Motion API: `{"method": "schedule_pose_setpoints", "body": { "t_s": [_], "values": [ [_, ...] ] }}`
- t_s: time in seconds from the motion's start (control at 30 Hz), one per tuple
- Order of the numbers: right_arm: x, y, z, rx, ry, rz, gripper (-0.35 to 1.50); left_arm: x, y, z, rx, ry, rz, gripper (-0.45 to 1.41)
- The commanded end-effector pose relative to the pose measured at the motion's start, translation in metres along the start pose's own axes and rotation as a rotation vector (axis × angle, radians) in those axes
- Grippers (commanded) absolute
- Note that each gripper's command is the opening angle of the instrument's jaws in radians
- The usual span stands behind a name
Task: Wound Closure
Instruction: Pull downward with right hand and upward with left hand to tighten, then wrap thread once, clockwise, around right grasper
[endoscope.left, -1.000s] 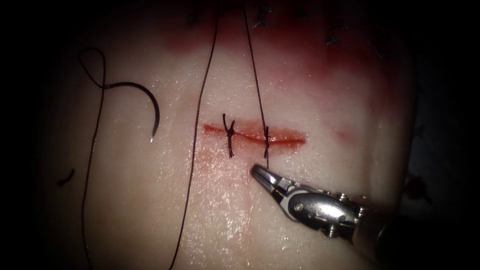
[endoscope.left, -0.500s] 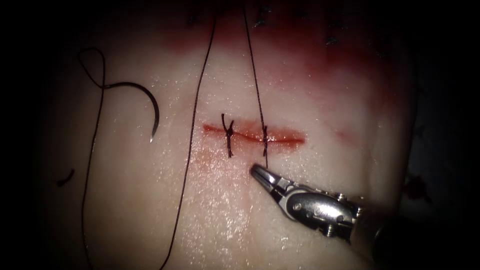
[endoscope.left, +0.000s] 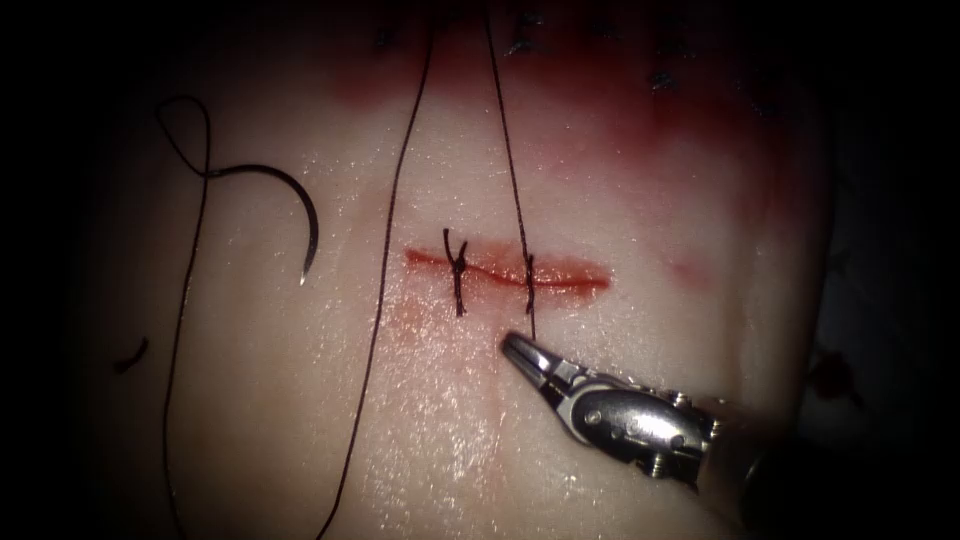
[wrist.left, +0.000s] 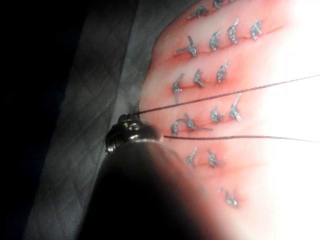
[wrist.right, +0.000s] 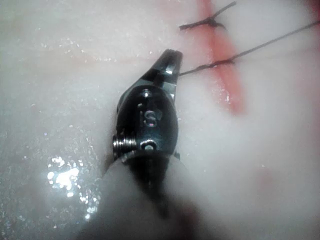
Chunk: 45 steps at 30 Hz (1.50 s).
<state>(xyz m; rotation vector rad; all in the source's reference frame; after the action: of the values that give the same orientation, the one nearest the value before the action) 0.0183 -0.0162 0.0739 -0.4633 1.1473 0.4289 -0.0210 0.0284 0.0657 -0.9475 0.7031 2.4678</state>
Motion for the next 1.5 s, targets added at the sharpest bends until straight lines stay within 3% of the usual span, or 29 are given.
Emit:
{"method": "schedule_pose_setpoints", "body": {
  "t_s": [0.03, 0.17, 0.2, 0.27, 0.3, 0.37, 0.5, 0.67, 0.73, 0.8, 0.83, 0.87, 0.9, 0.93, 1.2, 1.5],
  "values": [
    [-0.0001, -0.0001, 0.0007, -0.007, 0.009, 0.005, -0.35, 0.0008, -0.0001, 0.0003, 0.001, 0.012, -0.004, -0.35],
    [0.0004, 0.0006, 0.0009, -0.008, 0.020, 0.027, -0.35, 0.0019, 0.0015, -0.0019, -0.045, 0.041, -0.009, -0.35],
    [0.0006, 0.0008, 0.0010, -0.012, 0.022, 0.030, -0.08, 0.0023, 0.0021, -0.0027, -0.055, 0.051, -0.011, -0.35],
    [0.0010, 0.0014, 0.0011, -0.024, 0.032, 0.056, 0.76, 0.0030, 0.0029, -0.0041, -0.069, 0.062, -0.012, -0.35],
    [0.0012, 0.0017, 0.0012, -0.038, 0.040, 0.061, 1.06, 0.0033, 0.0034, -0.0048, -0.075, 0.067, -0.010, -0.35],
    [0.0021, 0.0024, 0.0012, -0.061, 0.045, 0.086, 1.33, 0.0043, 0.0048, -0.0075, -0.100, 0.082, -0.010, -0.35],
    [0.0035, 0.0034, 0.0010, -0.040, 0.029, 0.112, 1.43, 0.0052, 0.0066, -0.0112, -0.131, 0.089, -0.005, -0.35],
    [0.0051, 0.0050, 0.0006, 0.029, 0.036, 0.167, 1.40, 0.0060, 0.0090, -0.0162, -0.165, 0.097, 0.013, -0.35],
    [0.0055, 0.0056, 0.0004, 0.042, 0.037, 0.174, 1.31, 0.0062, 0.0101, -0.0184, -0.178, 0.101, 0.023, -0.35],
    [0.0058, 0.0063, 0.0003, 0.069, 0.043, 0.180, 1.11, 0.0063, 0.0113, -0.0204, -0.190, 0.105, 0.027, -0.35],
    [0.0059, 0.0066, 0.0002, 0.092, 0.048, 0.189, 0.88, 0.0063, 0.0117, -0.0212, -0.192, 0.105, 0.027, -0.35],
    [0.0060, 0.0069, 0.0001, 0.125, 0.052, 0.191, 0.24, 0.0063, 0.0124, -0.0222, -0.195, 0.105, 0.030, -0.35],
    [0.0060, 0.0073, 0.0000, 0.160, 0.051, 0.194, -0.27, 0.0062, 0.0129, -0.0228, -0.198, 0.104, 0.031, -0.35],
    [0.0061, 0.0077, 0.0001, 0.163, 0.047, 0.198, -0.35, 0.0062, 0.0134, -0.0233, -0.201, 0.102, 0.032, -0.35],
    [0.0050, 0.0113, 0.0035, 0.108, 0.056, 0.212, -0.35, 0.0053, 0.0172, -0.0258, -0.218, 0.092, 0.025, -0.35],
    [0.0035, 0.0143, 0.0063, 0.062, 0.173, 0.344, -0.35, 0.0032, 0.0224, -0.0266, -0.256, 0.070, 0.015, -0.35]
  ]
}}
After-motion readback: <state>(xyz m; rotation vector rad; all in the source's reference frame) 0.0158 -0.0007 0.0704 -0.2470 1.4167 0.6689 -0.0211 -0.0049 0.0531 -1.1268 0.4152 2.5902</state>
